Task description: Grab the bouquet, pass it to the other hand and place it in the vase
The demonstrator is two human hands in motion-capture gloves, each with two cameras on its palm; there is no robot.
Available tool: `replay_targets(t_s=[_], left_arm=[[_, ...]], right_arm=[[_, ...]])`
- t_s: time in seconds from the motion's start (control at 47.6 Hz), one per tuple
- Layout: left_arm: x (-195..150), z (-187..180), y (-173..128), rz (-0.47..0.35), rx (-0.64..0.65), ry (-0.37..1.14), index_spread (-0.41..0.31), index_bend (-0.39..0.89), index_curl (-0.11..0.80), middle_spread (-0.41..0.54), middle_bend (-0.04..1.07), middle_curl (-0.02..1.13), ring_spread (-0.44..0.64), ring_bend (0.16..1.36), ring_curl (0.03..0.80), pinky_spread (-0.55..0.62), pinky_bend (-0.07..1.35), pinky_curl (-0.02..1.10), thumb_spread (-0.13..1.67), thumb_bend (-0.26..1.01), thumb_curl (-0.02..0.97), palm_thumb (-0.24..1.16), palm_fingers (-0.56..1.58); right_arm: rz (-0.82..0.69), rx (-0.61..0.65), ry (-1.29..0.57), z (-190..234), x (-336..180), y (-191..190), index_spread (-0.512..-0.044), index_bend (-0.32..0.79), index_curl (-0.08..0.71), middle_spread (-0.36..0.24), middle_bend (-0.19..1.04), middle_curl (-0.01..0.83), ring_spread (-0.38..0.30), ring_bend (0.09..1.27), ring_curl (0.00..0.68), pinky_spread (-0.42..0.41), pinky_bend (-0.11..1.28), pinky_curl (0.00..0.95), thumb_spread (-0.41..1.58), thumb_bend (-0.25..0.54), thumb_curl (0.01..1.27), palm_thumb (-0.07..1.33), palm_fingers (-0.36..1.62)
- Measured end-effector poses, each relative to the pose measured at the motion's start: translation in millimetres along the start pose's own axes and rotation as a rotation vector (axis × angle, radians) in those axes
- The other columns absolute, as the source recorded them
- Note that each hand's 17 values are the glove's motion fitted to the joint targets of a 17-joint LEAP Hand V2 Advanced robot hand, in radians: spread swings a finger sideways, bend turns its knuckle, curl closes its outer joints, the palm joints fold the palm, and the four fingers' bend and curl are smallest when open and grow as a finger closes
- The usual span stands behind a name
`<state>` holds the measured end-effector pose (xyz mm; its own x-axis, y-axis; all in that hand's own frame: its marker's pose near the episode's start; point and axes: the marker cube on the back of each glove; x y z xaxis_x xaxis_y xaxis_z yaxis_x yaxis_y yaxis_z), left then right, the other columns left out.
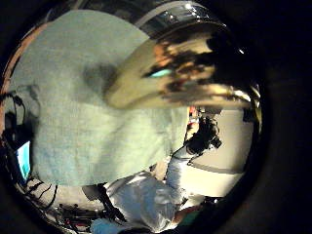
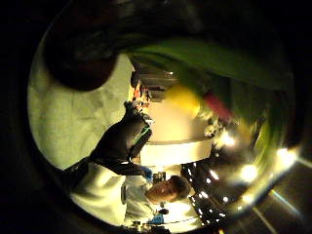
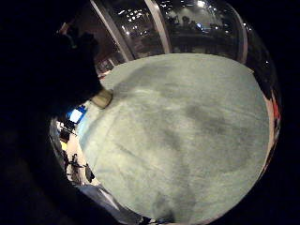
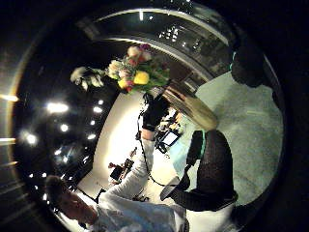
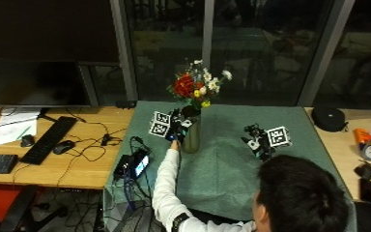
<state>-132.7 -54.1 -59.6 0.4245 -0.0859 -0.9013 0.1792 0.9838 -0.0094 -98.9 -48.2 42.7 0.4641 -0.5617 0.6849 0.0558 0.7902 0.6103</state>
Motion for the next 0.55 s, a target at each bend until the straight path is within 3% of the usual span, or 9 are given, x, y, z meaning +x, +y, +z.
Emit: replay_targets(t_s=[0.126, 0.21, 0.378, 0.546], left_arm=[[-1, -13, 12, 0.117, 0.069, -0.018, 0.159, 0.04, 0.223, 0.339, 0.16, 0.33, 0.38, 0.56, 0.337, 0.38, 0.41, 0.36, 0.83, -0.03, 0.481, 0.39, -0.26], [6, -21, 16, 0.104, 0.083, -0.023, 0.17, 0.05, 0.192, 0.384, 0.16, 0.32, 0.44, 0.54, 0.32, 0.43, 0.4, 0.34, 0.84, -0.04, 0.458, 0.38, -0.25], [21, -30, 20, 0.132, 0.124, -0.114, 0.173, 0.06, 0.148, 0.426, 0.16, 0.29, 0.5, 0.52, 0.301, 0.48, 0.36, 0.33, 0.85, -0.04, 0.418, 0.35, -0.23], [30, -32, 28, 0.206, 0.128, -0.131, 0.177, 0.07, 0.124, 0.44, 0.16, 0.26, 0.53, 0.5, 0.288, 0.49, 0.34, 0.32, 0.85, -0.04, 0.395, 0.34, -0.21]], right_arm=[[-0.035, 0.007, 0.044, -13, -22, 11, -0.264, 0.14, 0.32, -0.157, 0.24, 0.448, -0.159, 0.24, 0.367, 0.085, 0.19, 0.341, 0.99, -0.021, 0.58, 0.79, 0.93], [-0.029, 0.016, 0.03, -18, -19, 13, -0.264, 0.14, 0.323, -0.156, 0.23, 0.447, -0.16, 0.24, 0.369, 0.089, 0.19, 0.339, 1.0, -0.022, 0.58, 0.79, 0.93], [0.033, 0.032, 0.045, -23, -12, 13, -0.264, 0.14, 0.326, -0.154, 0.23, 0.449, -0.155, 0.22, 0.37, 0.094, 0.19, 0.338, 1.0, -0.02, 0.58, 0.8, 0.93], [-0.119, 0.028, -0.068, -16, -28, 7, -0.264, 0.14, 0.328, -0.154, 0.23, 0.45, -0.154, 0.22, 0.373, 0.095, 0.18, 0.338, 1.0, -0.021, 0.58, 0.8, 0.93]])
